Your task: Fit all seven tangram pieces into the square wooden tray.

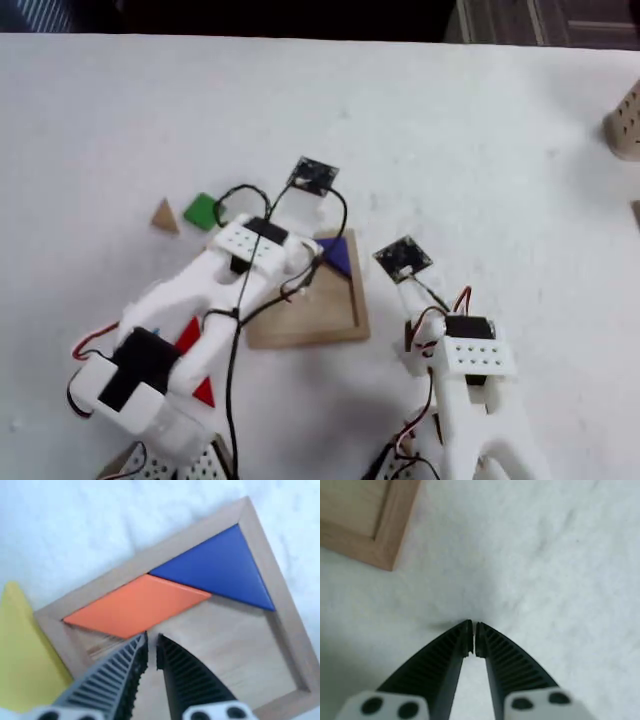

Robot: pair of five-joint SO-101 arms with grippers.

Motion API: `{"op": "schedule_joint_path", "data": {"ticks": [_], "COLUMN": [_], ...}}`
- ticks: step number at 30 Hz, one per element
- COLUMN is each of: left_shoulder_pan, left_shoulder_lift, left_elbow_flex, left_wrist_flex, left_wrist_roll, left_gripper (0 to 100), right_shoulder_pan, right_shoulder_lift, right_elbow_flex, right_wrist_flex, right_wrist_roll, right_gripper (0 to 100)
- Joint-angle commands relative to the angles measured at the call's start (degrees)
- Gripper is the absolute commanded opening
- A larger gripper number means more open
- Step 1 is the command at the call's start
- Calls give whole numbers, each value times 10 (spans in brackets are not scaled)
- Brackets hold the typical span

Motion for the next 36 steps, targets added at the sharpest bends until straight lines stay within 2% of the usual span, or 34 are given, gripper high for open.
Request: {"op": "schedule_joint_path", "data": {"ticks": [1, 12, 22, 31, 33, 36], "left_shoulder_pan": [-4, -12, -175, -204, -222, -251], "left_shoulder_lift": [-20, -182, -242, -240, -240, -239], "left_elbow_flex": [-22, 61, 62, 62, 62, 62], "left_wrist_flex": [-11, -6, -9, -39, -39, -40], "left_wrist_roll": [4, 0, 4, 6, 40, 109], "left_gripper": [23, 23, 26, 28, 51, 151], "right_shoulder_pan": [-7, -7, -7, -7, -7, -7], "right_shoulder_lift": [-21, -21, -21, -21, -21, -21], "right_elbow_flex": [-3, -3, -3, -3, -3, -3], "right_wrist_flex": [-8, -8, -8, -8, -8, -8], "right_wrist_roll": [6, 6, 6, 6, 6, 6], "right_gripper": [18, 18, 18, 18, 18, 18]}}
